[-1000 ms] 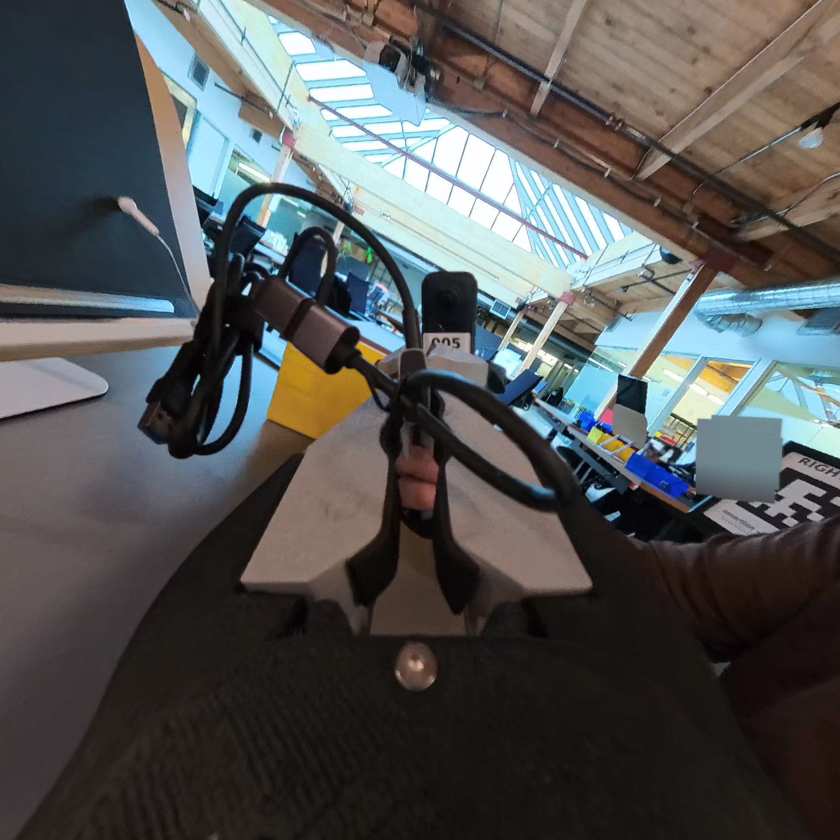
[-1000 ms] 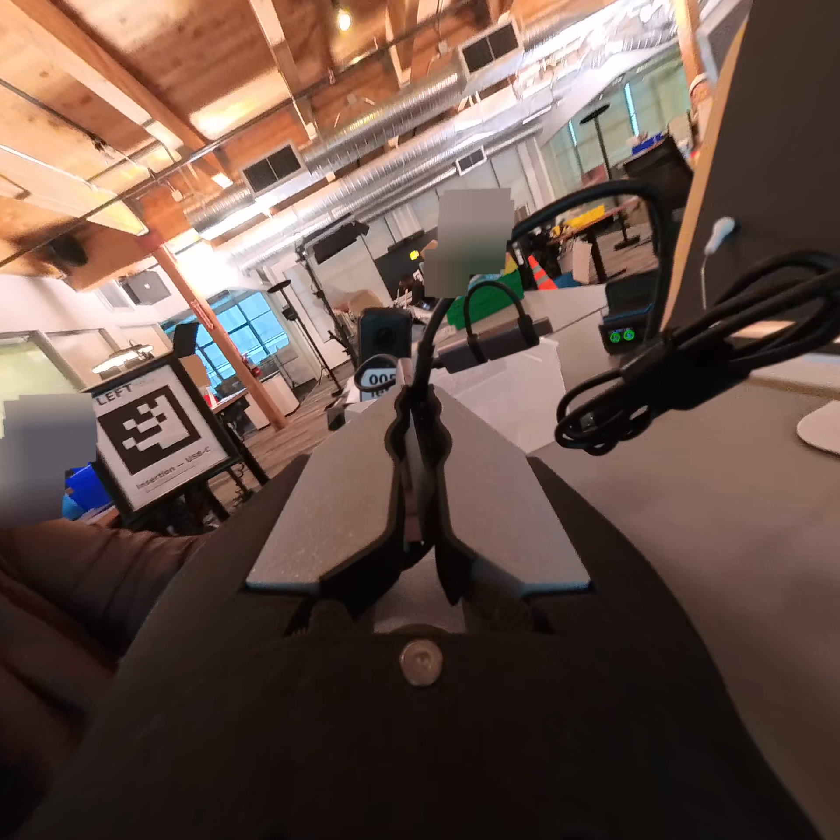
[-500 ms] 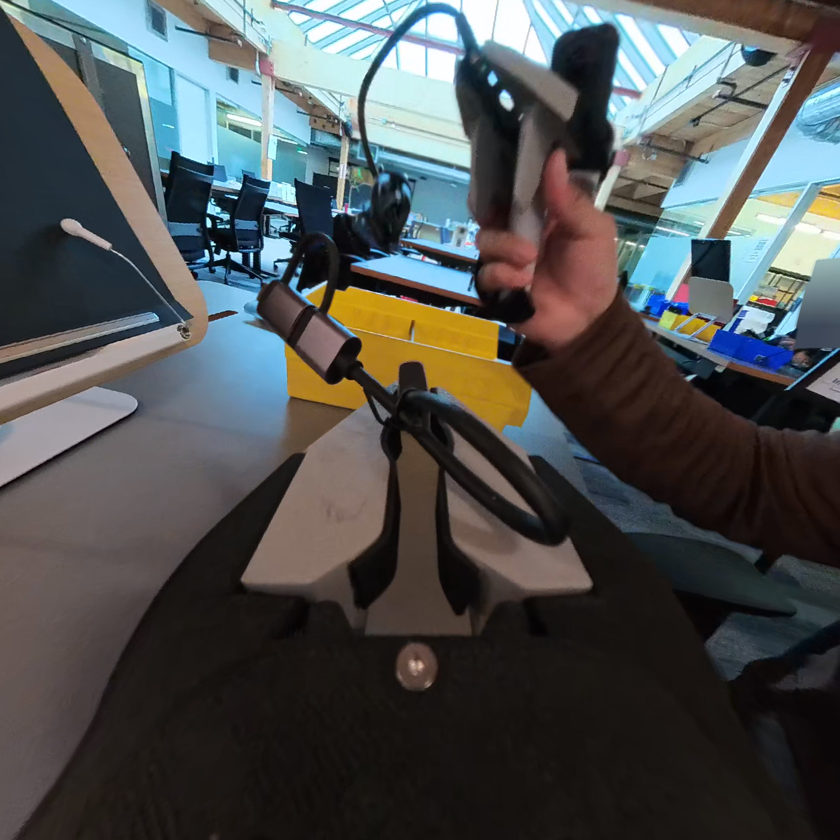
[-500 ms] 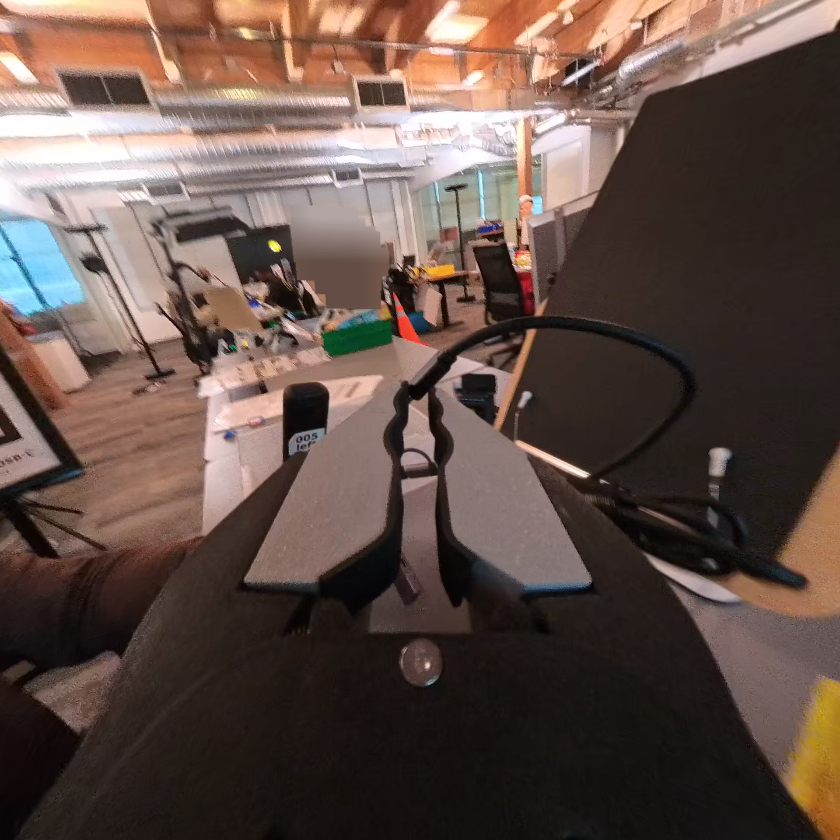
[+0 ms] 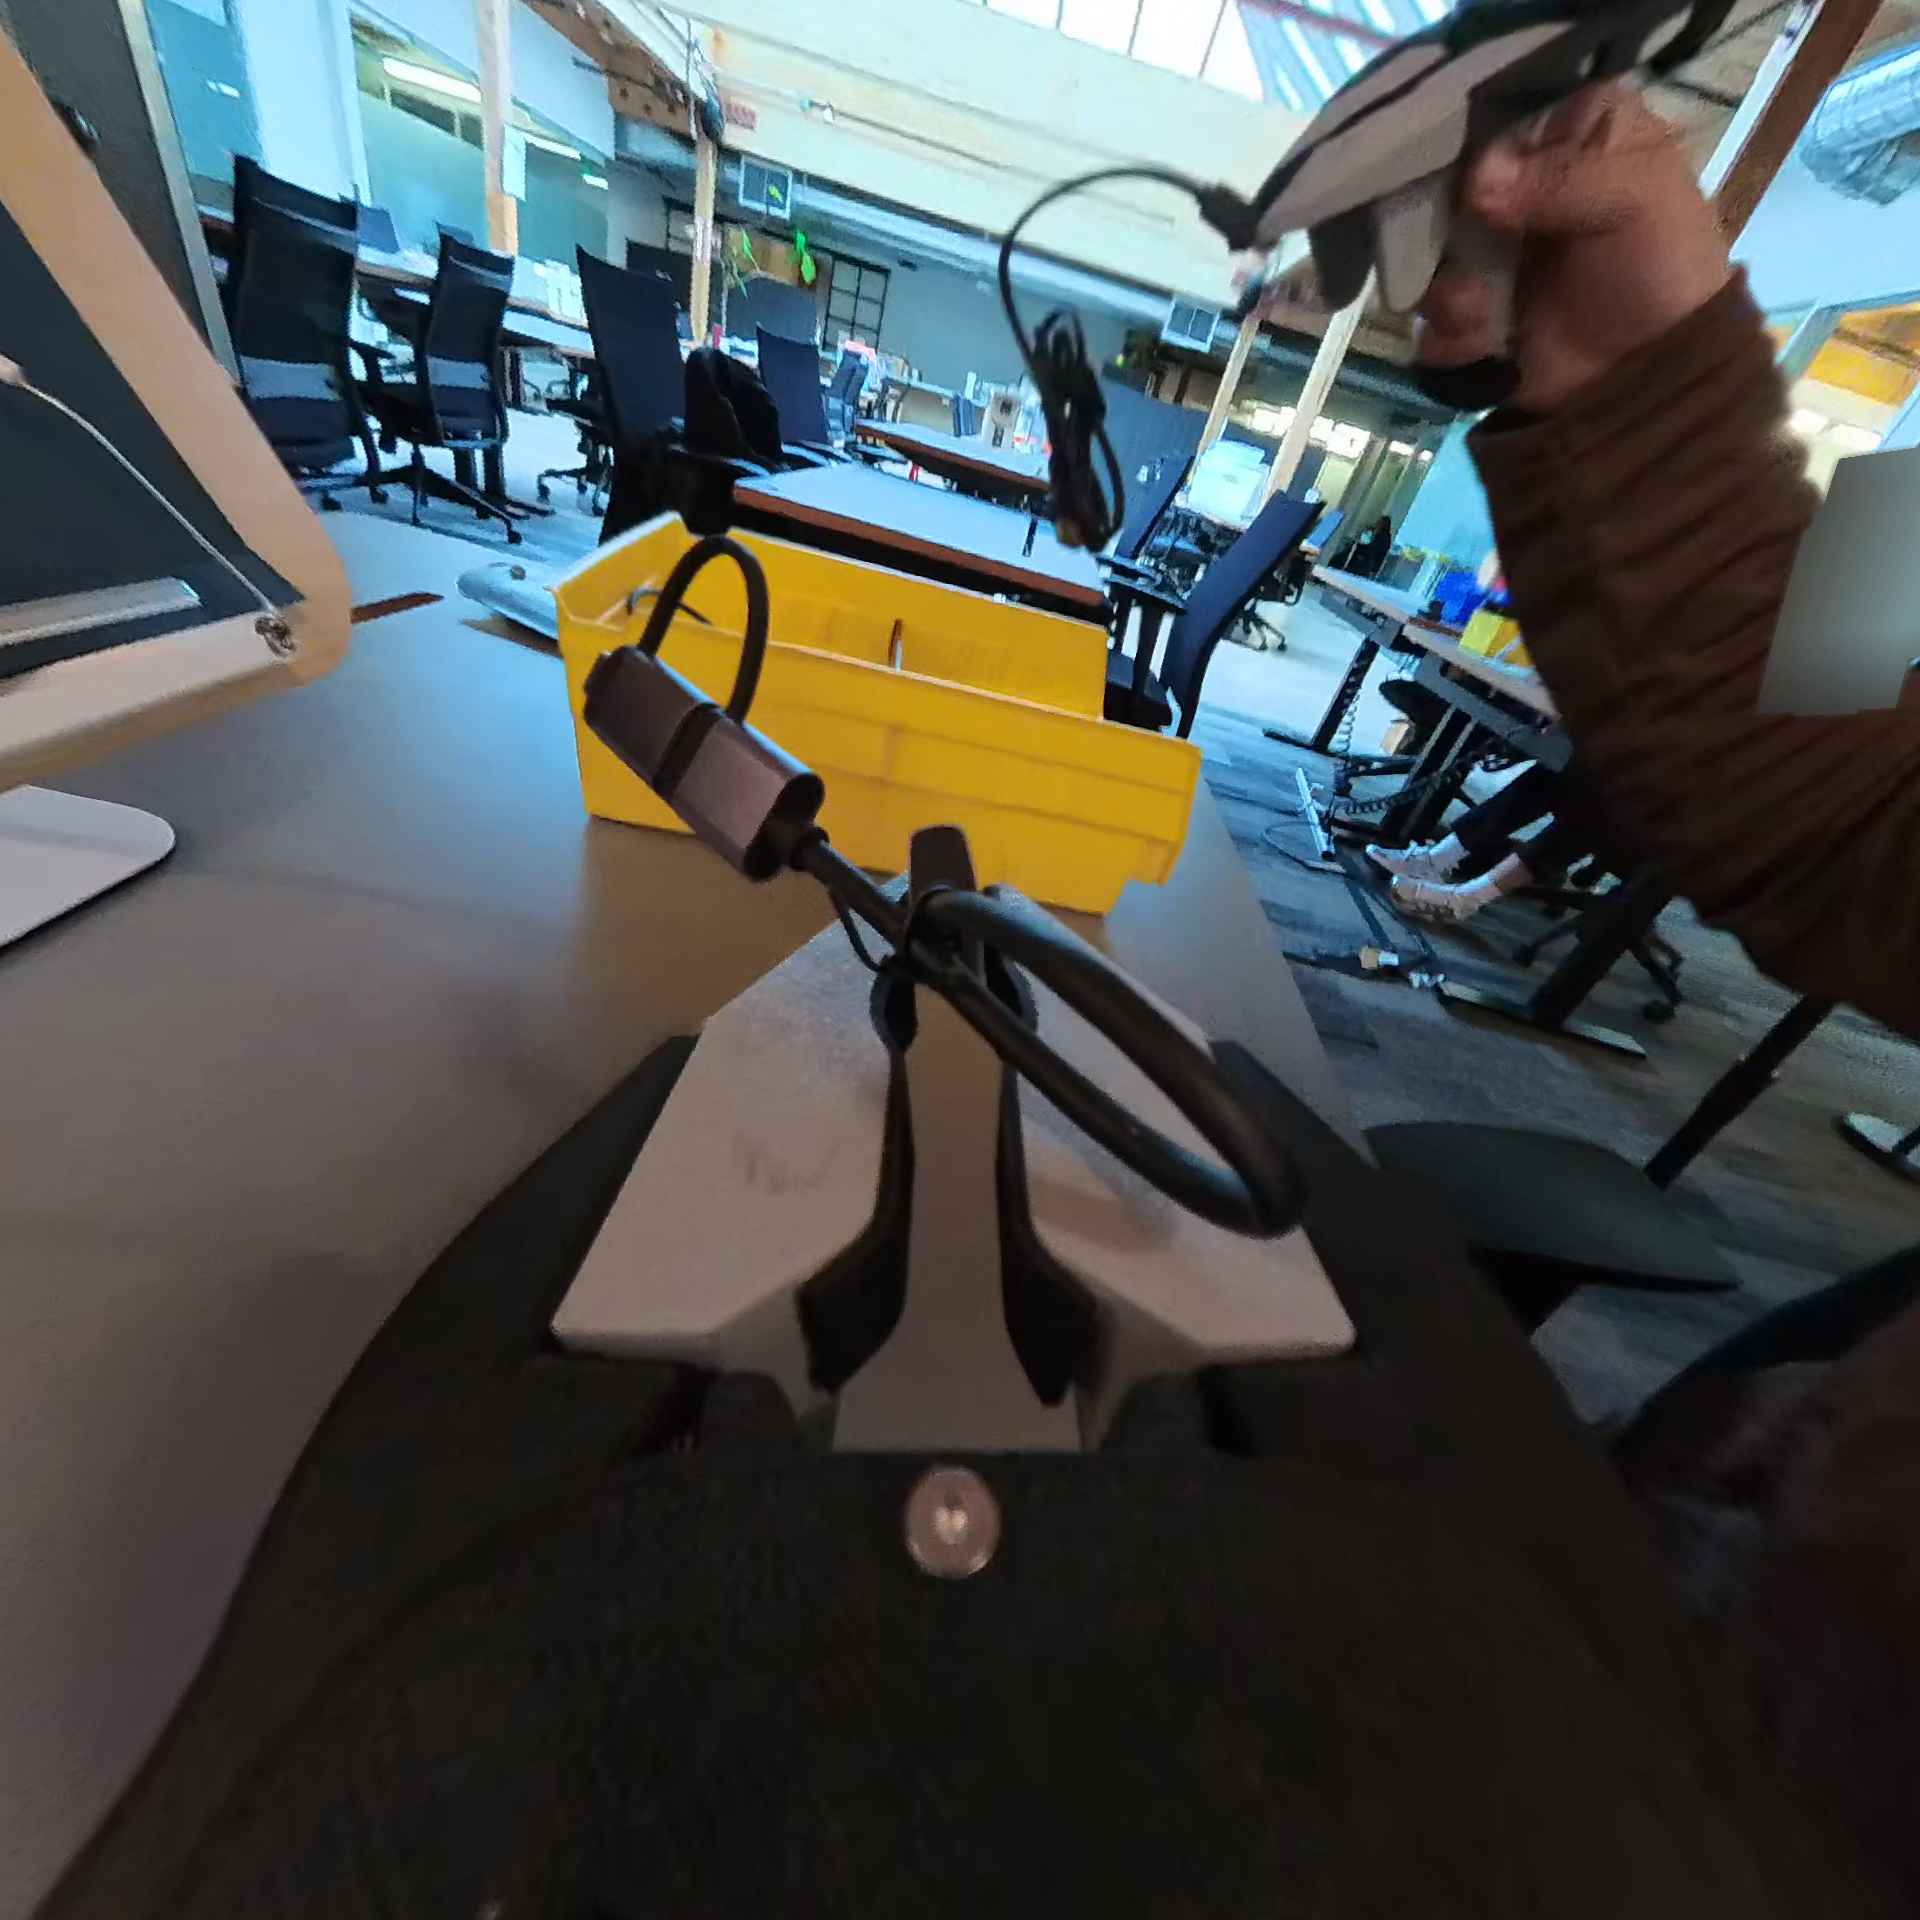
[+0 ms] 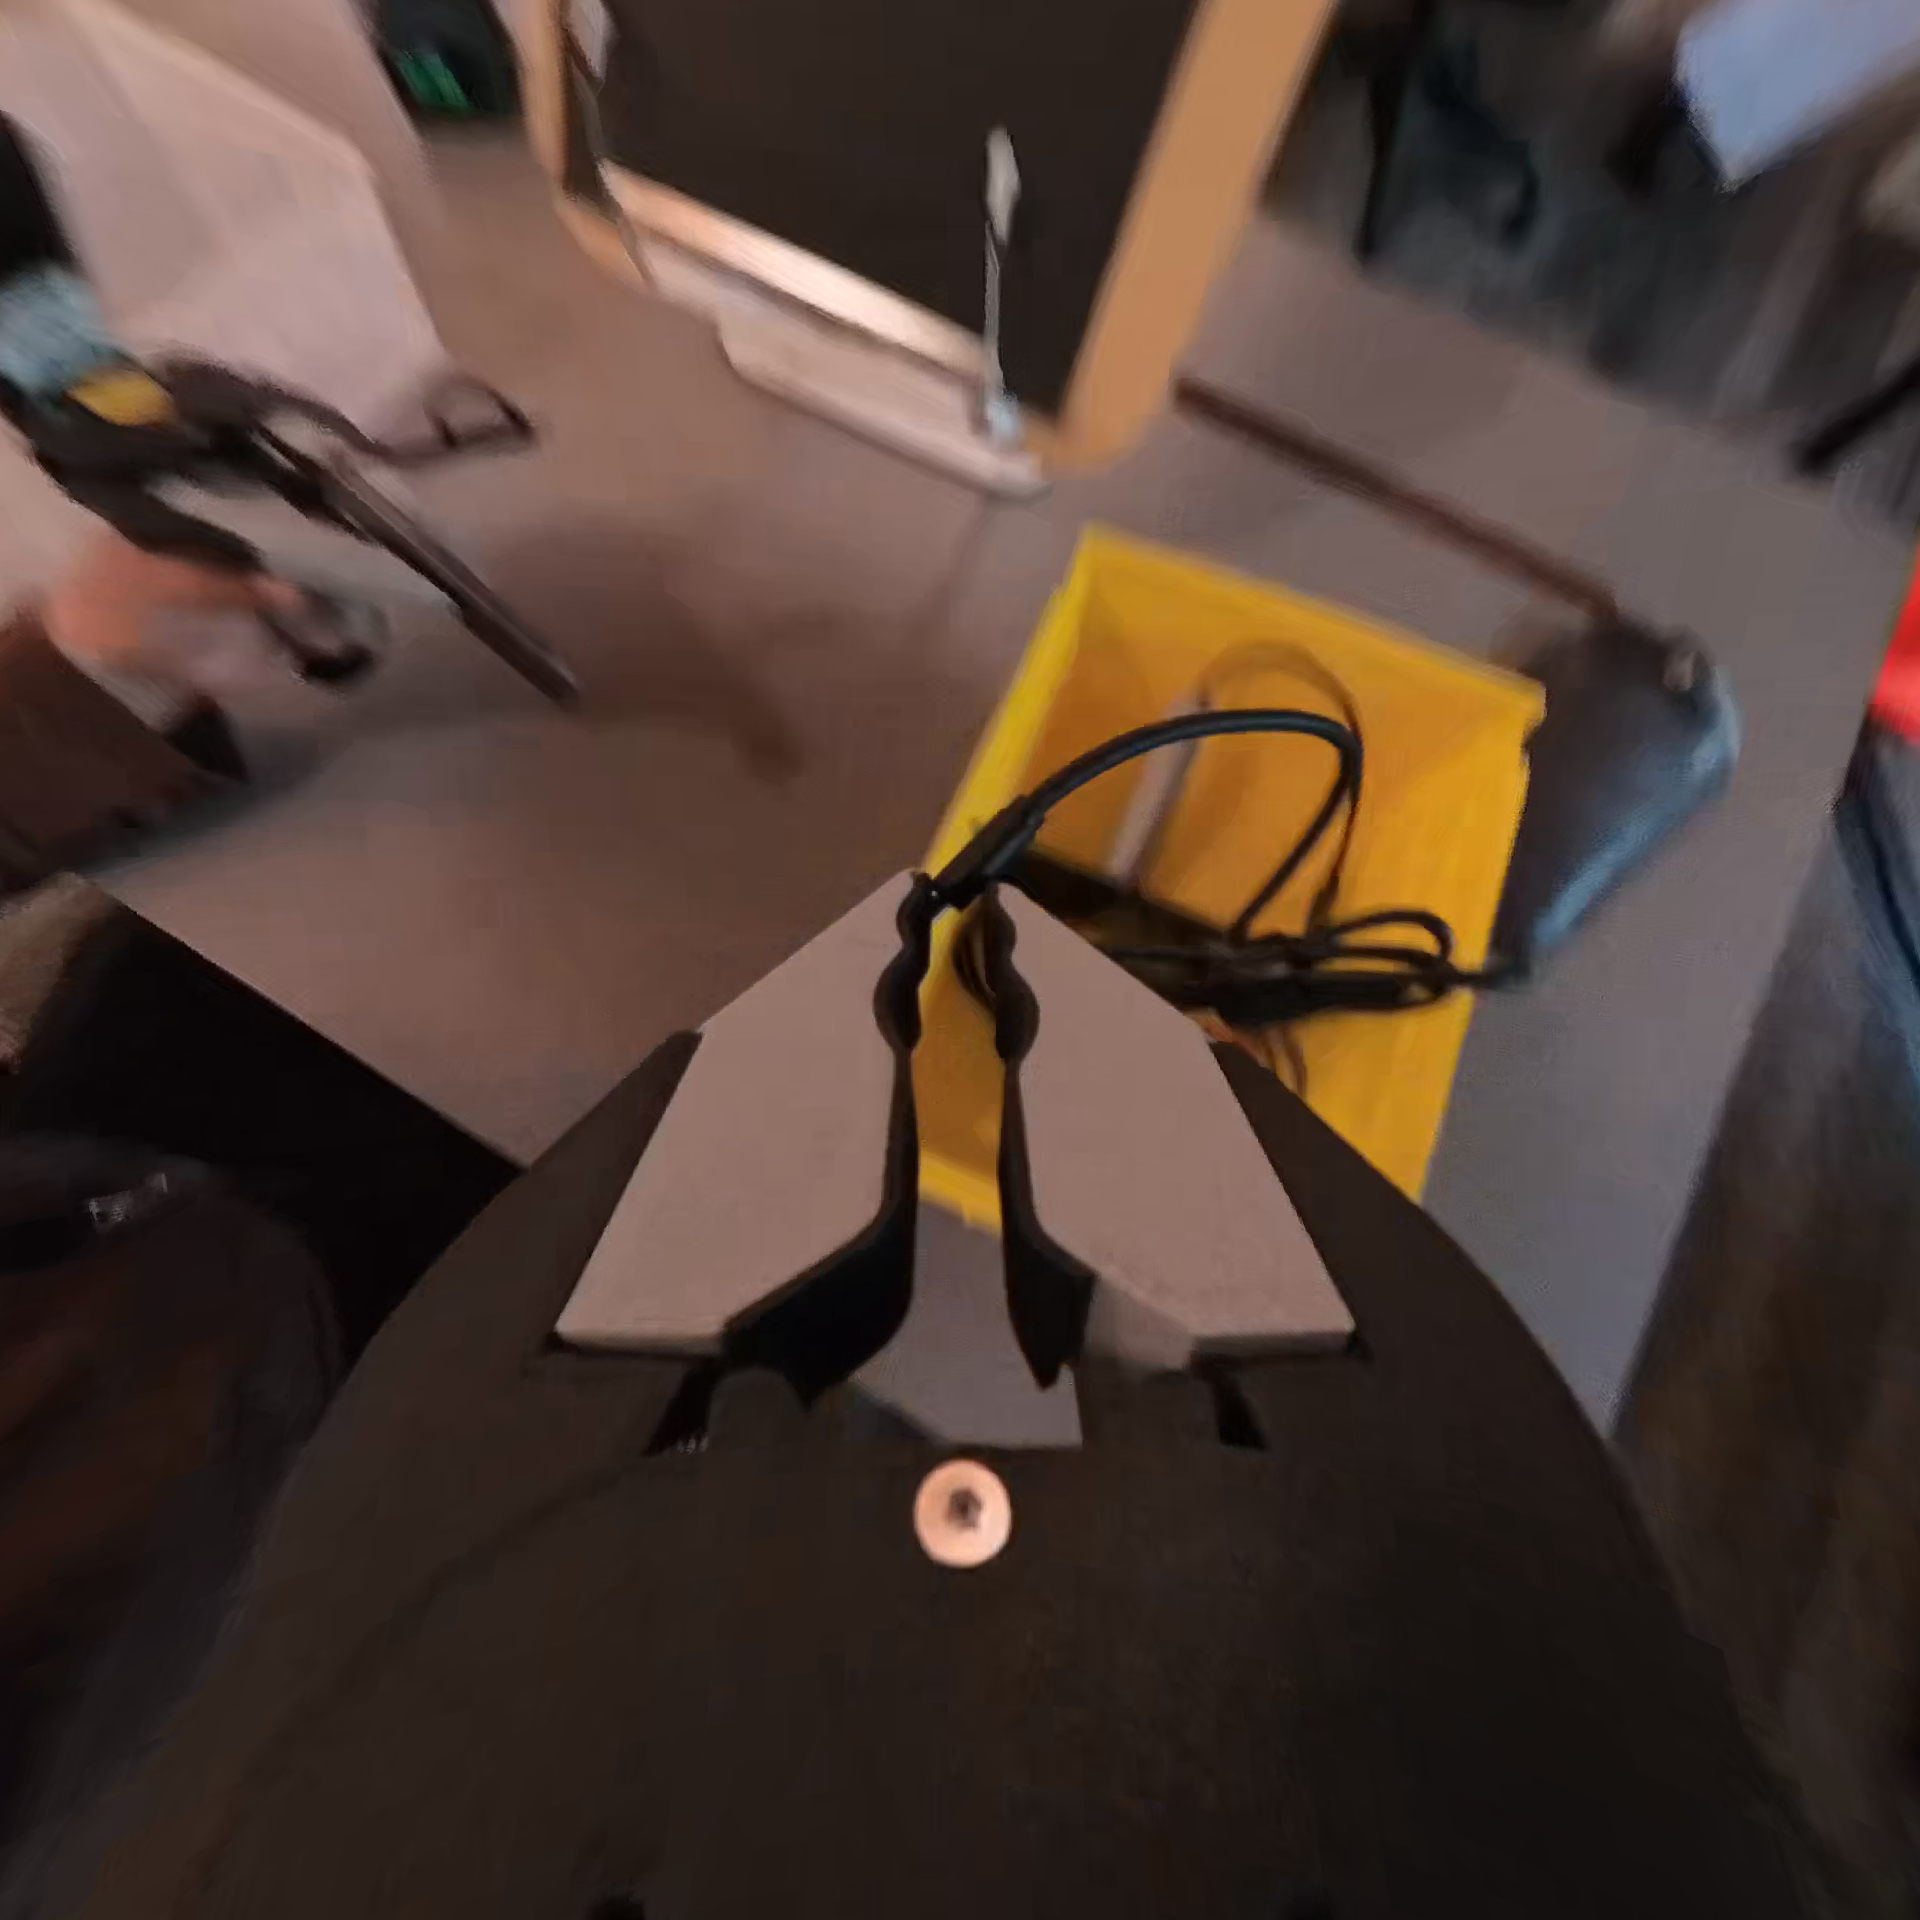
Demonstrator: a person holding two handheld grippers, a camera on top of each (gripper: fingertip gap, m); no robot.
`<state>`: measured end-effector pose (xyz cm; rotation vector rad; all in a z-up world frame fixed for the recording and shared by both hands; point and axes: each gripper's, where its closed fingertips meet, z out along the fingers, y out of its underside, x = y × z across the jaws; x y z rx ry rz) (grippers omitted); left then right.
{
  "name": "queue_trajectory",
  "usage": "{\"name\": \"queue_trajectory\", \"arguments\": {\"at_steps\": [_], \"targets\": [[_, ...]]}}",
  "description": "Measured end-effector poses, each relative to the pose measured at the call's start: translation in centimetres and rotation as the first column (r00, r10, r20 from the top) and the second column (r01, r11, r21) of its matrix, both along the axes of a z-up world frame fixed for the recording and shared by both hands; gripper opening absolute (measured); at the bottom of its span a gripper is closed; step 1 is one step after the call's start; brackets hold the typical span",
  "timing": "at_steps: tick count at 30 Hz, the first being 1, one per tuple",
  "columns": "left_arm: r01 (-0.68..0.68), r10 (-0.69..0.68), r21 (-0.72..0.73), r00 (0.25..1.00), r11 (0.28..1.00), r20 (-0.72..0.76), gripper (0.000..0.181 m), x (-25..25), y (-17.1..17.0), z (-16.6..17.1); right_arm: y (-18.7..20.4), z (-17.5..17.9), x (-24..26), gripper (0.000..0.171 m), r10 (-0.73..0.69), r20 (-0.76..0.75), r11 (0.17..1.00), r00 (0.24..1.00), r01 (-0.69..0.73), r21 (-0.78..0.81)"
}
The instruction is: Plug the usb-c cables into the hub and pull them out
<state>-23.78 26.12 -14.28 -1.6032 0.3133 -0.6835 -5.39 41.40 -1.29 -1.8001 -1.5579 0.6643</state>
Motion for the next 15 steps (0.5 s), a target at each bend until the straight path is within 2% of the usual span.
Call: {"name": "queue_trajectory", "arguments": {"at_steps": [4,7,9,10,12,14,15], "targets": [[-0.015,0.013,-0.042,0.999,0.999,-0.052,0.007,0.0,0.5,-1.4,2.8,-6.5,3.0,0.006,-0.11,0.309,0.992,0.945,0.124,-0.025],[-0.014,0.012,-0.05,0.999,0.999,-0.05,0.007,0.0,0.6,-1.7,3.5,-12.9,3.4,0.004,-0.083,0.5,0.986,0.862,0.145,-0.086],[-0.008,0.005,-0.052,0.999,0.999,-0.05,0.007,0.0,0.6,-1.8,2.9,-17.0,2.1,0.005,-0.005,0.542,0.974,0.84,0.127,-0.187],[-0.002,0.0,-0.05,0.999,0.999,-0.051,0.007,0.1,0.5,-1.9,1.7,-18.8,1.4,0.011,0.063,0.549,0.953,0.834,0.113,-0.282],[0.023,-0.025,-0.038,0.998,0.999,-0.049,0.006,0.4,0.3,-1.8,-0.2,-21.2,1.1,0.009,0.137,0.584,0.887,0.8,0.164,-0.432],[0.067,-0.068,-0.021,0.997,0.998,-0.044,0.006,1.1,0.0,-1.6,-0.5,-21.6,1.1,0.014,0.107,0.614,0.877,0.782,0.217,-0.429],[0.105,-0.105,-0.013,0.994,0.994,-0.033,0.007,1.6,-0.3,-1.4,-0.4,-20.7,0.5,0.013,0.086,0.585,0.895,0.806,0.195,-0.401]]}}
